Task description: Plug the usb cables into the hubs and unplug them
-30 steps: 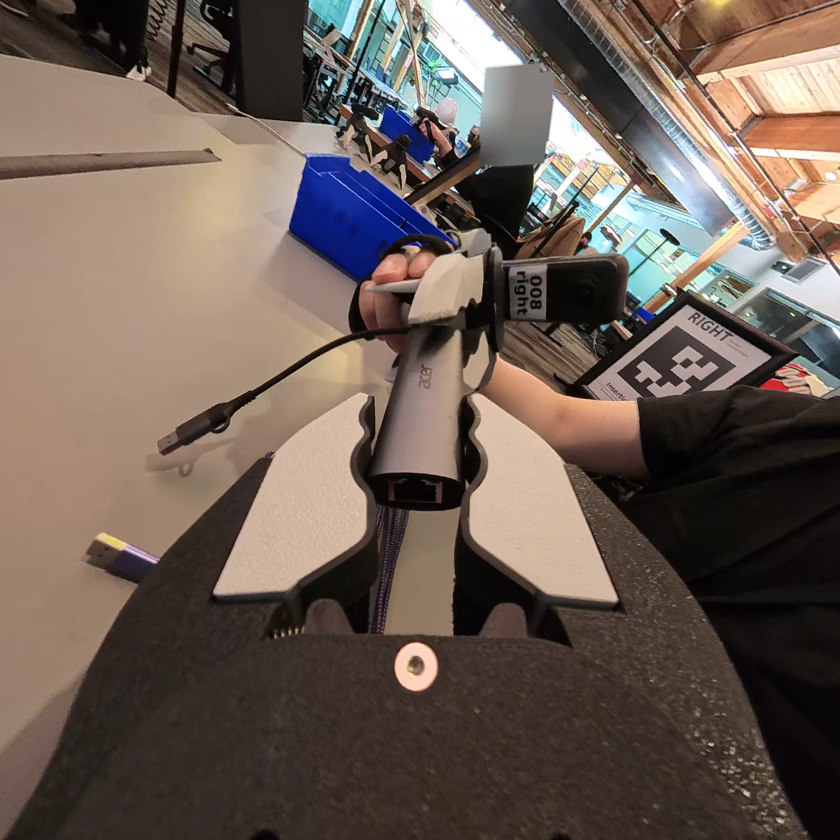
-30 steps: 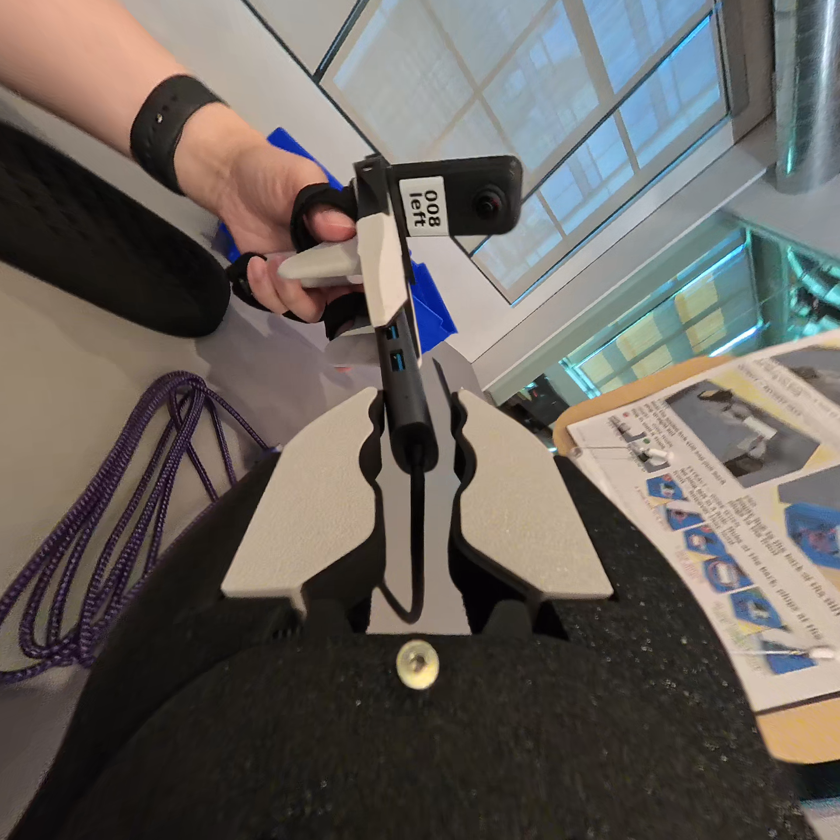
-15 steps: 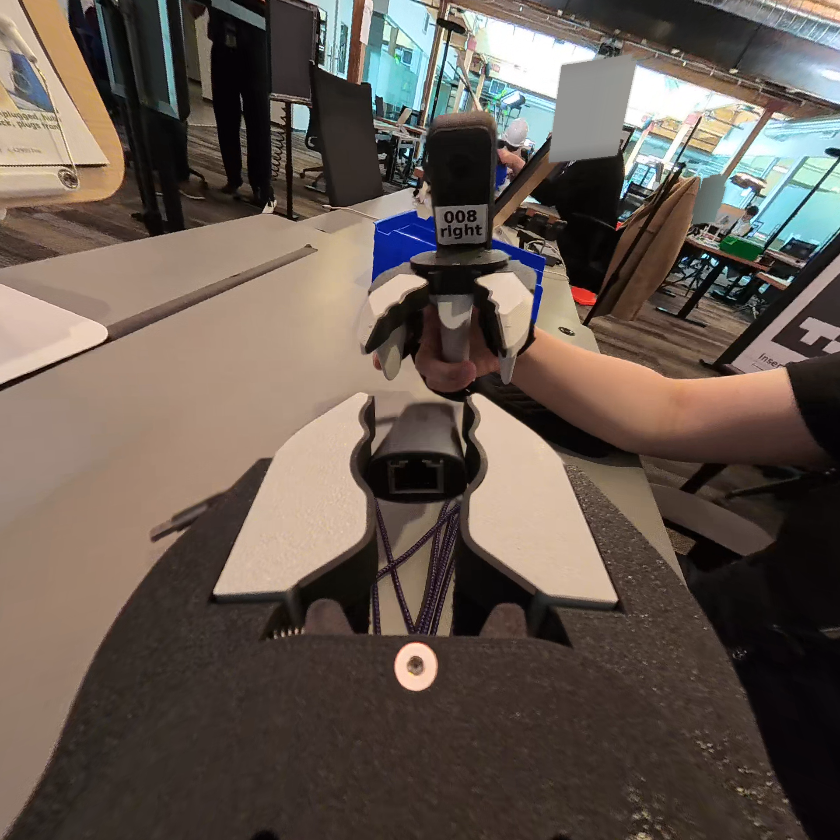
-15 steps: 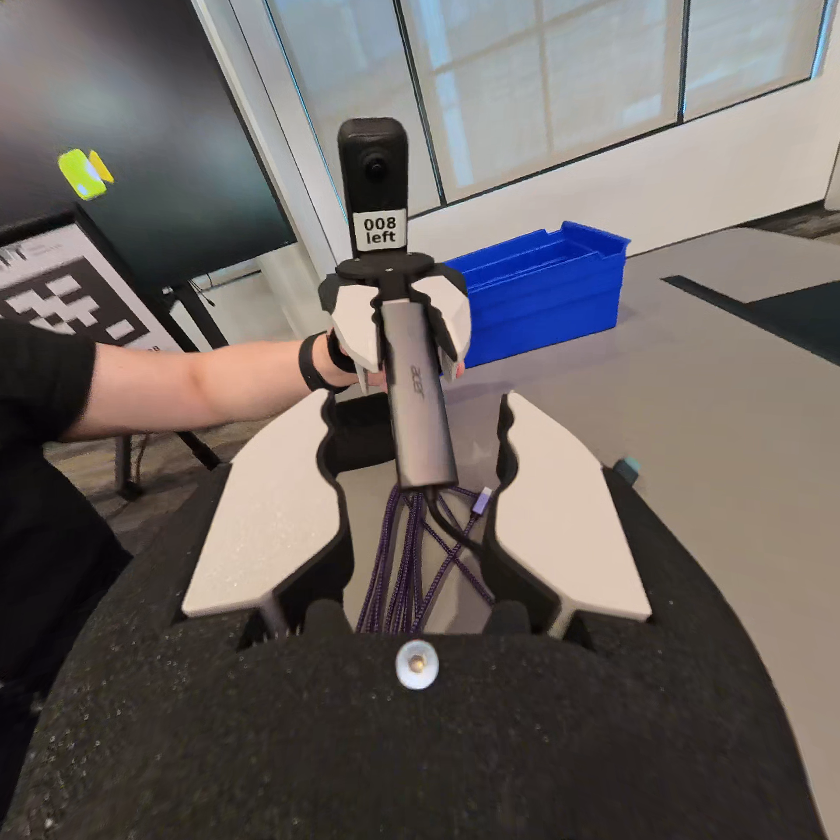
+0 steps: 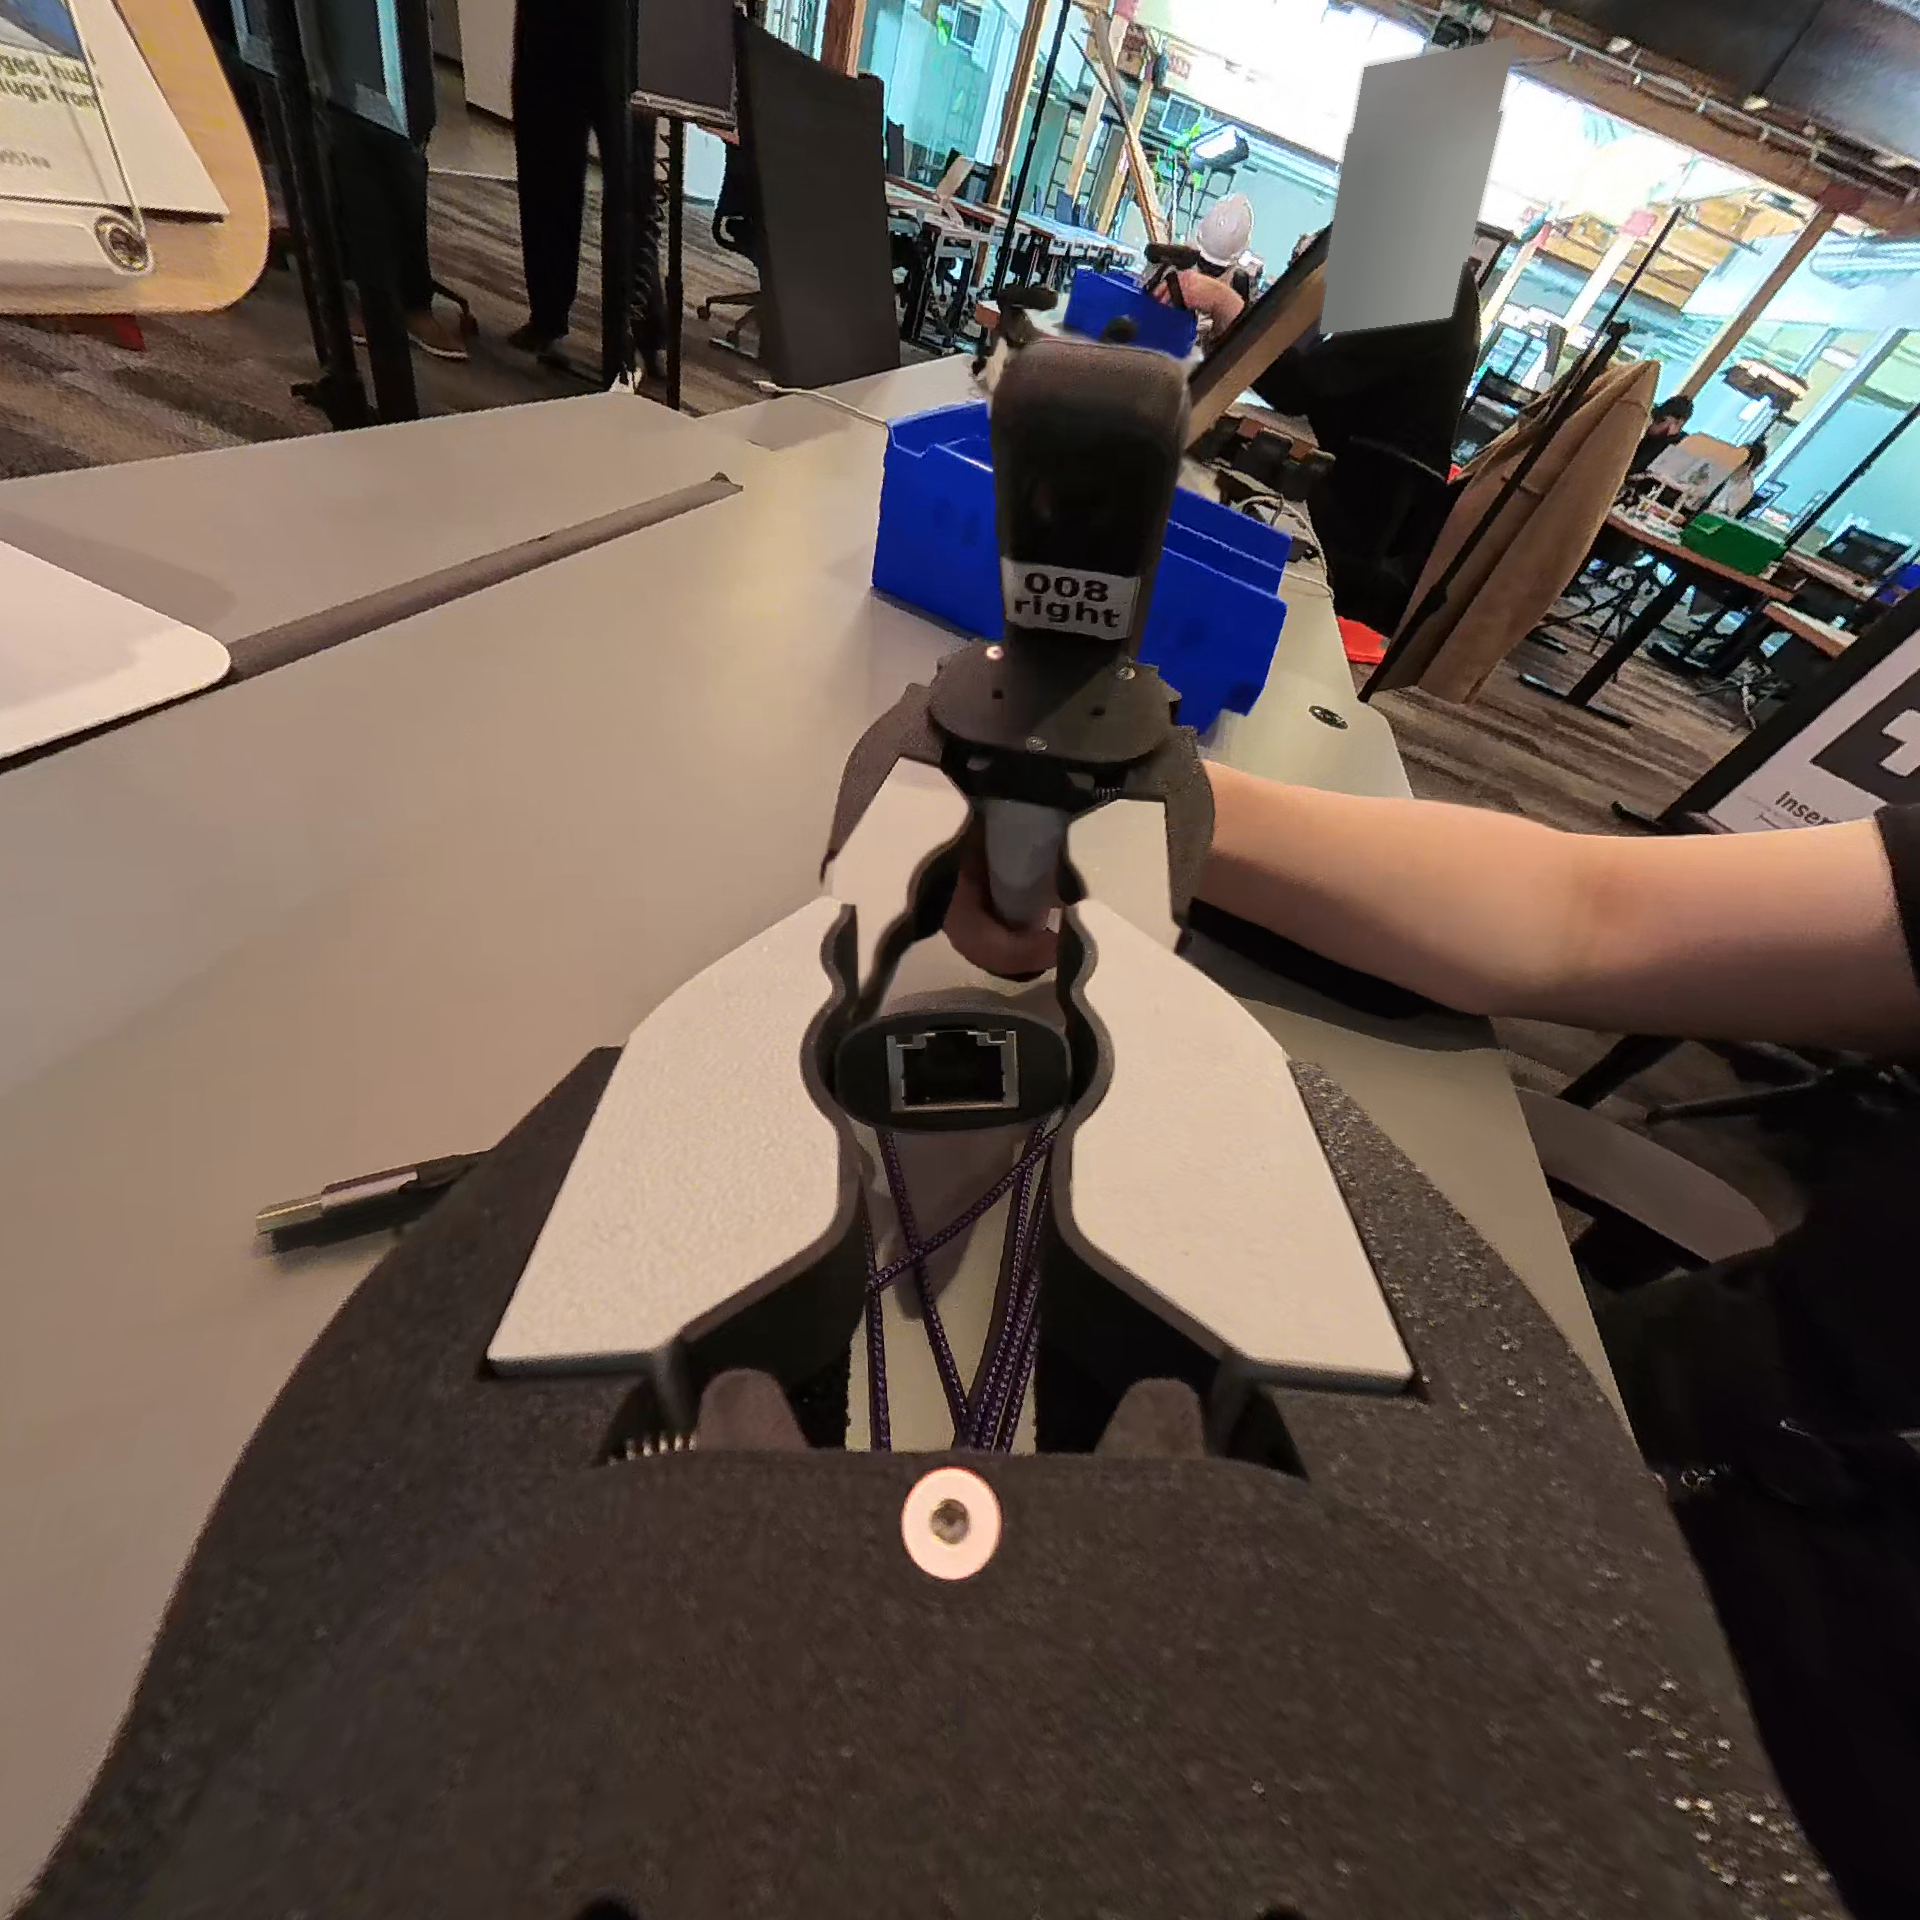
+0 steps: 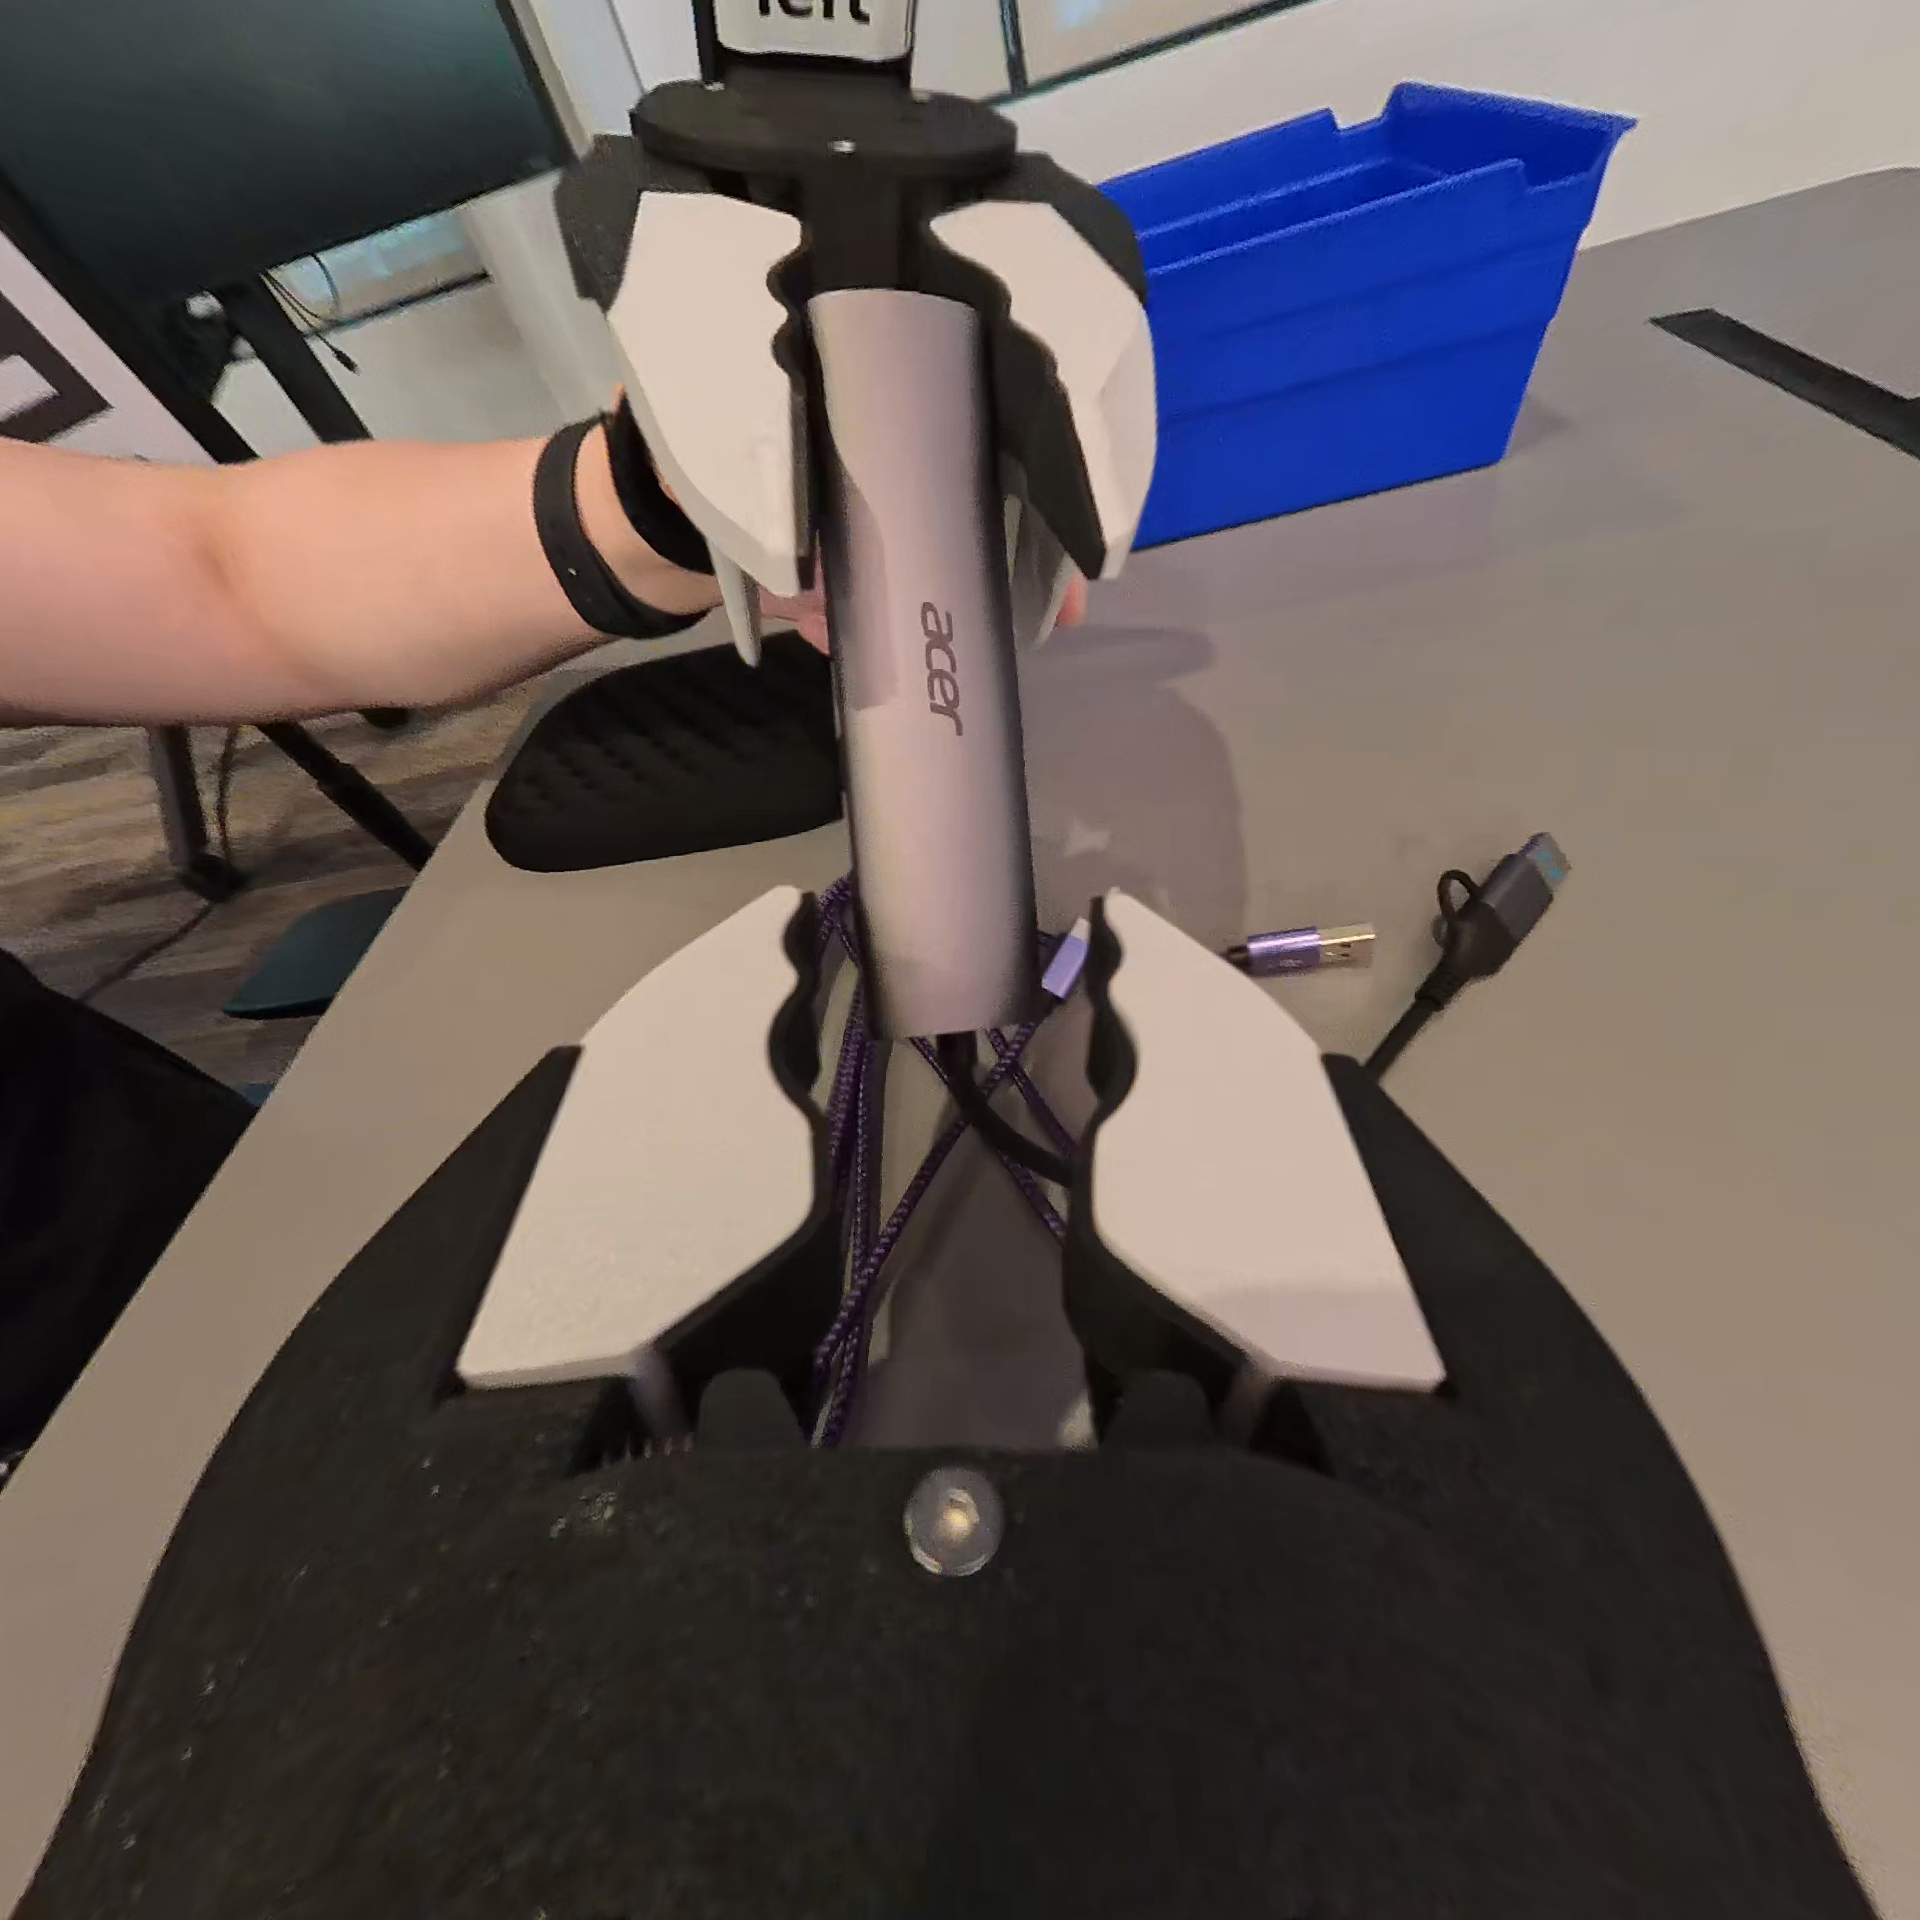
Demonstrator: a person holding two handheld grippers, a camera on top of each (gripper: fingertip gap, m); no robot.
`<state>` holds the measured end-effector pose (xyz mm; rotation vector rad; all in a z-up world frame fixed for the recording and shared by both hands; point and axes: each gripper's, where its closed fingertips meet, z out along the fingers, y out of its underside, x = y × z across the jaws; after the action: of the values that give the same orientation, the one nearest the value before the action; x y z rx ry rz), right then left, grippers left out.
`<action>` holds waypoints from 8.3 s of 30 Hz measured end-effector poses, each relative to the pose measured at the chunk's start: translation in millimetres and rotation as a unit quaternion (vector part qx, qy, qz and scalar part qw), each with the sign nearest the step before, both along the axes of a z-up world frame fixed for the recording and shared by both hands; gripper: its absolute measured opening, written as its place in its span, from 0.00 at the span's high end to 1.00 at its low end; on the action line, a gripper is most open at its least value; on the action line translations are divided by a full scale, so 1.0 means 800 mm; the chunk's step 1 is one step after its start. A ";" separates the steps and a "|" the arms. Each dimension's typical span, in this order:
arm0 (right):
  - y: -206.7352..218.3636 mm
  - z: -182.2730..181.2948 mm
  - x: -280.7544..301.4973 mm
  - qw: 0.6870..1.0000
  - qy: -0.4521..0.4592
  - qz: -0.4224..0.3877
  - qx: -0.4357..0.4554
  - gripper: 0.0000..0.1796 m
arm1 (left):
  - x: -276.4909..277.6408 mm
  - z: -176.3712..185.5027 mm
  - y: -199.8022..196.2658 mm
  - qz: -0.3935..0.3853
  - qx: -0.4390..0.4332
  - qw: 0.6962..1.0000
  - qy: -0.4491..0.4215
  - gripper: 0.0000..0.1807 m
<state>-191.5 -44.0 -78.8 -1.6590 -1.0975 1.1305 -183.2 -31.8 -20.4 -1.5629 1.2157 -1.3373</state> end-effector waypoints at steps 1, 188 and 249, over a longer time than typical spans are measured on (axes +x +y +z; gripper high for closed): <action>0.000 0.001 -0.001 1.000 0.007 0.004 -0.007 0.76 | 0.000 0.002 0.000 0.000 0.001 1.000 -0.002 0.80; 0.041 0.105 0.154 0.832 -0.237 -0.160 0.476 0.90 | 0.007 -0.093 0.050 0.227 -0.154 0.950 0.151 0.96; 0.007 0.020 0.059 0.958 -0.158 -0.076 0.227 0.83 | -0.016 -0.019 0.004 0.071 -0.075 0.994 0.038 0.96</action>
<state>-144.4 -38.6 -63.2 -1.5455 -1.2881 0.4713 -196.0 -29.0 -35.6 -1.7862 1.0487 -1.3113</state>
